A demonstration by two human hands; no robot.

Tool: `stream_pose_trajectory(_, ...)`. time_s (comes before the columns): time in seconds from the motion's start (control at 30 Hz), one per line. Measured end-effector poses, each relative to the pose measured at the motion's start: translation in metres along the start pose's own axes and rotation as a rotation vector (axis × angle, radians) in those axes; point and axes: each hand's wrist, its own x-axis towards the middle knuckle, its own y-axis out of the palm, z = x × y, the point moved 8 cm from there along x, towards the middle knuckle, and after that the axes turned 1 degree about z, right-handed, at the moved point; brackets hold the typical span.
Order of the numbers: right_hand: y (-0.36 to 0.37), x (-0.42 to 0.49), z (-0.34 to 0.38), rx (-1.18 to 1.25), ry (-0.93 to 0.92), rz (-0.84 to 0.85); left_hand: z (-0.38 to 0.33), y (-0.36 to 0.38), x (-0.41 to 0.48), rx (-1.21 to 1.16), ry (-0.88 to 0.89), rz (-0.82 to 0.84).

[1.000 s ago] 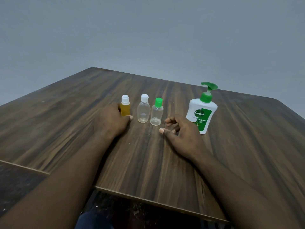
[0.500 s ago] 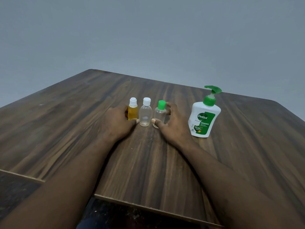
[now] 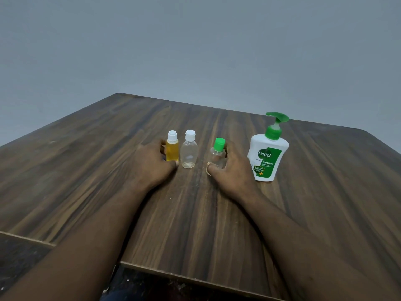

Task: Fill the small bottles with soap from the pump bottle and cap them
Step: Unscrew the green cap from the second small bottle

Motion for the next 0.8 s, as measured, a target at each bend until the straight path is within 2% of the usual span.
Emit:
stream_pose_trajectory(0.13,-0.003,0.0,-0.002,0.089,-0.019,-0.005,0.0,-0.022,-0.01,-0.116,0.026,-0.258)
stream_pose_trajectory(0.23,-0.006,0.001,0.0,0.098,-0.042,0.003,-0.021,-0.029,-0.029,-0.113,0.177,-0.306)
stream_pose_trajectory(0.3,-0.007,0.001,0.001,0.1,-0.056,-0.007,-0.038,-0.025,-0.04,-0.098,0.27,-0.257)
stream_pose_trajectory(0.43,-0.013,0.001,0.005,0.169,-0.097,-0.074,-0.069,0.011,-0.05,0.1,0.468,0.055)
stream_pose_trajectory(0.5,-0.015,0.002,0.005,0.195,-0.103,-0.088,-0.072,0.025,-0.048,0.157,0.498,0.138)
stream_pose_trajectory(0.67,-0.01,0.005,0.003,0.197,-0.1,-0.048,-0.079,0.04,-0.046,0.124,0.491,0.136)
stream_pose_trajectory(0.8,-0.013,0.005,0.0,0.317,-0.066,-0.069,-0.094,0.051,-0.038,0.065,0.493,0.095)
